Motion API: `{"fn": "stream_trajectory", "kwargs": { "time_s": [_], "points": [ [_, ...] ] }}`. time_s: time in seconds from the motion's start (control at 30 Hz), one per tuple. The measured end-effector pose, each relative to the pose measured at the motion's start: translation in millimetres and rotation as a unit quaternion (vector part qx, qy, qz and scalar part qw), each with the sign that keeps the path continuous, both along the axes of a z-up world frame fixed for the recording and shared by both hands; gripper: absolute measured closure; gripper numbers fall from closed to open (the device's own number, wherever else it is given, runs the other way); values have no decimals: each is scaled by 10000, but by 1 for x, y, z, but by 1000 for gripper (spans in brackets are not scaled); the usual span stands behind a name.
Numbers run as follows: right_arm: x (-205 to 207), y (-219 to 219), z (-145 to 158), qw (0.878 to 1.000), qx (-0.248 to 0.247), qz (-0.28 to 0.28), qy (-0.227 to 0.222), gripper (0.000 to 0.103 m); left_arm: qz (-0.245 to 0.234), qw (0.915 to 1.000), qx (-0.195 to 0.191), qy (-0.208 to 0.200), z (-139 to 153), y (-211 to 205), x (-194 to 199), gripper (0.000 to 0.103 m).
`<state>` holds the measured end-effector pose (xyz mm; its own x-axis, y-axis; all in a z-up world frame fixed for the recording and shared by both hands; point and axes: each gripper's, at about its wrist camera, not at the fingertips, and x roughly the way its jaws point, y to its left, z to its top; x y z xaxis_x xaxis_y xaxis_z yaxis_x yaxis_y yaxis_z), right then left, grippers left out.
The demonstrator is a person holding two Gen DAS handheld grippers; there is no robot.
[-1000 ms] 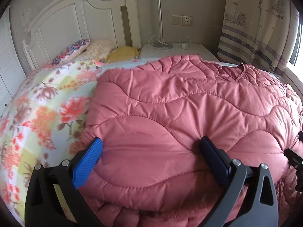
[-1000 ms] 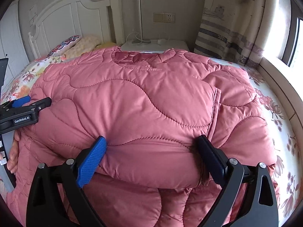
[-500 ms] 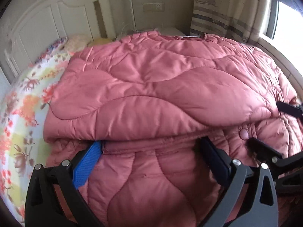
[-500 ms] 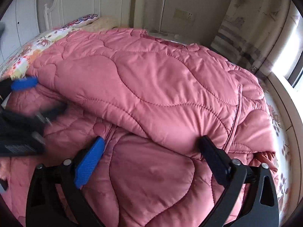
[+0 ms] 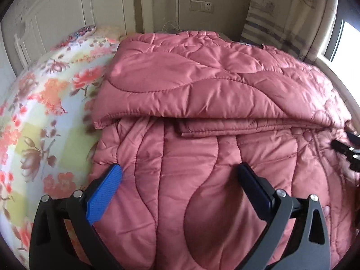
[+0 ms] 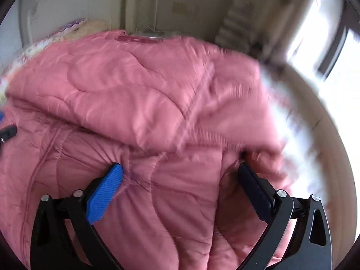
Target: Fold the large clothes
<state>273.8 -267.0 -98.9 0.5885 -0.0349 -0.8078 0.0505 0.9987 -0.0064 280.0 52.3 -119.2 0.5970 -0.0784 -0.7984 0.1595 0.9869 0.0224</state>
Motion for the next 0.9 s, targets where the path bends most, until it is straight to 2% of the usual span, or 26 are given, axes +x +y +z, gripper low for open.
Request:
{"fn": "stream_trajectory", "kwargs": {
  "time_s": [0.1,0.13,0.23,0.3,0.37,0.4,0.43,0.53,0.57,0.67,0.8,0.83,0.9],
  "points": [
    [-3,5,4,9997,-227,-42,-68,5,83,9986,465,-227,8,-12,-11,2],
    [-7,11,8,9994,-329,-9,-140,5,31,9983,476,-329,15,-17,-19,2],
    [-22,36,21,9981,-242,437,-349,5,-479,9974,62,-542,31,-33,-40,2],
    [-33,59,24,9950,-186,887,-411,5,-698,9952,224,-641,28,-50,-45,2],
    [-39,83,15,9893,-312,1393,-294,5,-792,9929,770,-448,7,-68,-41,2],
    [-37,94,7,9873,-470,1506,-164,5,-782,9929,808,-383,3,-70,-38,2],
    [-38,99,1,9863,-557,1544,-184,5,-747,9942,664,-384,5,-67,-37,2],
    [-33,93,1,9886,-313,1474,-74,5,-699,9974,152,-80,3,-51,-30,2],
    [-33,91,0,9891,-220,1454,-44,5,-648,9978,90,-96,5,-46,-31,2],
    [-34,77,5,9908,-271,1326,-103,5,-379,9987,219,-269,12,-27,-36,2],
    [-38,35,17,9955,-587,714,-209,5,103,9992,300,-261,12,14,-40,2],
    [-41,21,17,9964,-640,529,-189,5,222,9994,215,-178,10,27,-37,2],
    [-43,-5,10,9979,-616,178,-63,5,529,9980,-305,145,1,54,-30,2]
  ]
}}
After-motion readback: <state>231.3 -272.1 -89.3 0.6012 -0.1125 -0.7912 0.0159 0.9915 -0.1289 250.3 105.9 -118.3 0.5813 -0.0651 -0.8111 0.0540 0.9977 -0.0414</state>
